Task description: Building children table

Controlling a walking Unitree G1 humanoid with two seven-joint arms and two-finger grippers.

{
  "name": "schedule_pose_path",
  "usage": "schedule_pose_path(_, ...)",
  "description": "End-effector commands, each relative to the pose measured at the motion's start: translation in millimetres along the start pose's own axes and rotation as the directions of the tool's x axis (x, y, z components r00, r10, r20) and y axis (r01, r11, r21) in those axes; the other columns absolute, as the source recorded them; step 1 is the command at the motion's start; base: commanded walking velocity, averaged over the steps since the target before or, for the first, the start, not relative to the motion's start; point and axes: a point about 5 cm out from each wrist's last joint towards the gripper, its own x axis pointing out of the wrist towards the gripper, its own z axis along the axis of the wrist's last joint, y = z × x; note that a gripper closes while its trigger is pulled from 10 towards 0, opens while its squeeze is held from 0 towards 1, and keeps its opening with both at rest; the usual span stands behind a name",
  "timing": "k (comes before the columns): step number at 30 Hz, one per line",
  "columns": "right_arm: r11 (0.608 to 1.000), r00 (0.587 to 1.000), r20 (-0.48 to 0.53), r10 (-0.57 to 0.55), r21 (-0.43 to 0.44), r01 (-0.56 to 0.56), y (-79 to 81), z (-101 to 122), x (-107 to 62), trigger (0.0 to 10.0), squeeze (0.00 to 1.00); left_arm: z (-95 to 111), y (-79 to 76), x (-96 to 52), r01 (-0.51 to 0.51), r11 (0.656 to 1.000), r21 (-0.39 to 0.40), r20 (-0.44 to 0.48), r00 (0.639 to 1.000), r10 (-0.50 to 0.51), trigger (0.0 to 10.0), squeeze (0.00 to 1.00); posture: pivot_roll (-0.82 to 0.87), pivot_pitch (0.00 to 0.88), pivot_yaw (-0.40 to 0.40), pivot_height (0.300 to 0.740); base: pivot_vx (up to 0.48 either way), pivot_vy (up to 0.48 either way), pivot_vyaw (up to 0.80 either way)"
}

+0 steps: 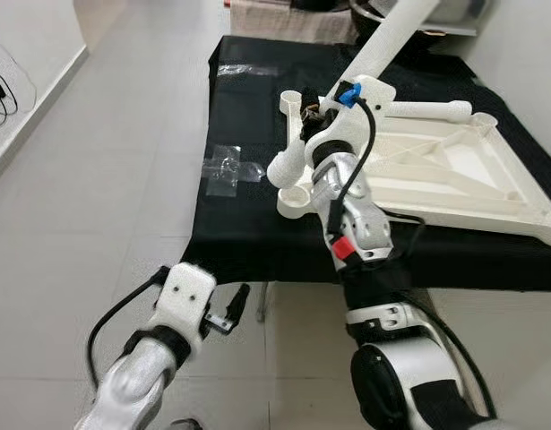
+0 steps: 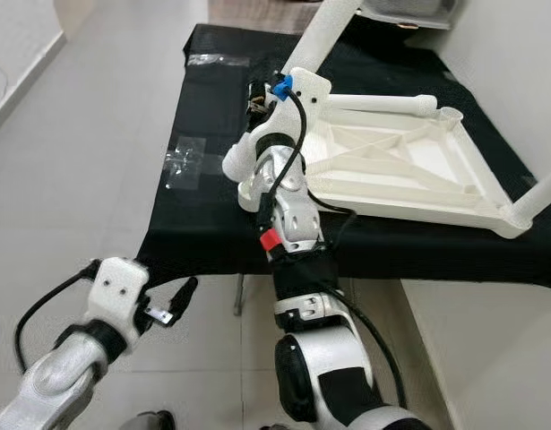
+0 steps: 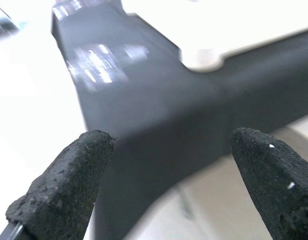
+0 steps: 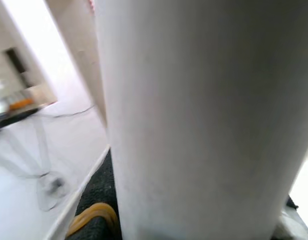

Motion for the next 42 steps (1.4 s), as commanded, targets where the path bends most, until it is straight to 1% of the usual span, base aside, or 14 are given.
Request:
schedule_pose_path(1, 0.999, 0.999, -0.010, 0.047, 0.011, -0.047, 3.7, -4, -5.6, 10.0, 0.00, -1, -1.1, 7.8, -0.008, 0.999, 0.048, 0.000, 1.000, 0.008, 10.0, 0.00, 0.13, 0.026, -0.111, 0.740, 0.000, 0.000, 0.00)
schedule_pose_path(2, 0.998, 0.998, -0.029, 0.057, 0.024, -0.056, 4.5, -9, -9.0, 10.0, 0.00, 2, -1.2, 14.3, -0.010, 0.998, 0.064, 0.014, 1.000, 0.009, 10.0, 0.00, 0.13, 0.021, -0.110, 0.740, 0.000, 0.000, 0.00)
schedule_pose_path(4, 0.998, 0.998, -0.029, 0.057, 0.024, -0.056, 4.5, -9, -9.0, 10.0, 0.00, 2, -1.2, 14.3, -0.010, 0.998, 0.064, 0.014, 1.000, 0.009, 10.0, 0.00, 0.13, 0.021, -0.110, 0.740, 0.000, 0.000, 0.00)
schedule_pose_path(6, 0.996, 0.995, -0.056, 0.080, 0.029, -0.079, 5.1, -15, -15.7, 10.0, 0.00, 3, -1.8, 24.2, -0.015, 0.995, 0.101, 0.027, 1.000, 0.012, 10.0, 0.00, 0.12, 0.013, -0.103, 0.740, 0.000, 0.000, 0.00)
schedule_pose_path(7, 0.996, 0.995, -0.056, 0.080, 0.029, -0.079, 5.1, -15, -15.7, 10.0, 0.00, 3, -1.8, 24.2, -0.015, 0.995, 0.101, 0.027, 1.000, 0.012, 10.0, 0.00, 0.12, 0.013, -0.103, 0.740, 0.000, 0.000, 0.00)
schedule_pose_path(9, 0.995, 0.993, -0.071, 0.098, 0.039, -0.095, 5.1, -16, -20.7, 10.0, 0.00, 2, -0.6, 32.9, -0.024, 0.992, 0.124, 0.030, 0.999, 0.020, 10.0, 0.00, 0.11, 0.008, -0.097, 0.740, 0.000, 0.000, 0.00)
schedule_pose_path(15, 0.986, 0.983, -0.095, 0.157, 0.067, -0.151, 7.2, -15, -31.8, 10.0, 0.00, 3, 2.3, 47.2, -0.044, 0.989, 0.143, 0.040, 0.998, 0.039, 10.0, 0.00, 0.11, 0.011, -0.096, 0.740, 0.000, 0.000, 0.00)
schedule_pose_path(20, 0.983, 0.979, -0.099, 0.177, 0.076, -0.170, 8.8, -15, -36.2, 10.0, 0.00, 5, 1.1, 52.9, -0.042, 0.987, 0.153, 0.048, 0.998, 0.035, 10.0, 0.00, 0.11, 0.011, -0.098, 0.740, 0.000, 0.000, 0.00)
schedule_pose_path(23, 0.979, 0.974, -0.113, 0.194, 0.084, -0.185, 11.1, -16, -40.3, 10.0, 0.00, 11, -4.7, 65.3, -0.023, 0.987, 0.157, 0.078, 0.997, 0.011, 10.0, 0.00, 0.10, 0.011, -0.099, 0.740, 0.000, 0.000, 0.00)
schedule_pose_path(27, 0.979, 0.974, -0.119, 0.195, 0.092, -0.184, 11.4, -15, -41.4, 10.0, 0.00, 11, -8.8, 68.8, -0.004, 0.989, 0.148, 0.083, 0.997, -0.008, 10.0, 0.00, 0.10, 0.011, -0.099, 0.740, 0.000, 0.000, 0.00)
schedule_pose_path(29, 0.978, 0.973, -0.120, 0.195, 0.103, -0.183, 11.8, -14, -42.0, 10.0, 0.00, 10, -16.5, 72.0, 0.037, 0.989, 0.145, 0.081, 0.996, -0.049, 10.0, 0.00, 0.10, 0.020, -0.099, 0.740, 0.000, 0.000, 0.00)
schedule_pose_path(34, 0.978, 0.973, -0.118, 0.196, 0.099, -0.185, 11.9, -12, -42.3, 10.0, 0.00, 9, -24.4, 75.7, 0.076, 0.985, 0.155, 0.081, 0.993, -0.090, 10.0, 0.00, 0.10, 0.027, -0.097, 0.740, 0.000, 0.000, 0.00)
schedule_pose_path(39, 0.978, 0.974, -0.117, 0.196, 0.099, -0.185, 12.1, -11, -41.0, 10.0, 0.00, 11, -24.4, 78.1, 0.070, 0.985, 0.160, 0.088, 0.992, -0.085, 10.0, 0.00, 0.09, 0.037, -0.099, 0.740, 0.000, 0.000, 0.00)
schedule_pose_path(42, 0.977, 0.972, -0.120, 0.201, 0.095, -0.191, 12.6, -11, -39.2, 10.0, 0.00, 13, -19.3, 83.1, 0.046, 0.986, 0.162, 0.098, 0.993, -0.063, 10.0, 0.00, 0.10, 0.031, -0.102, 0.740, 0.000, 0.000, 0.00)
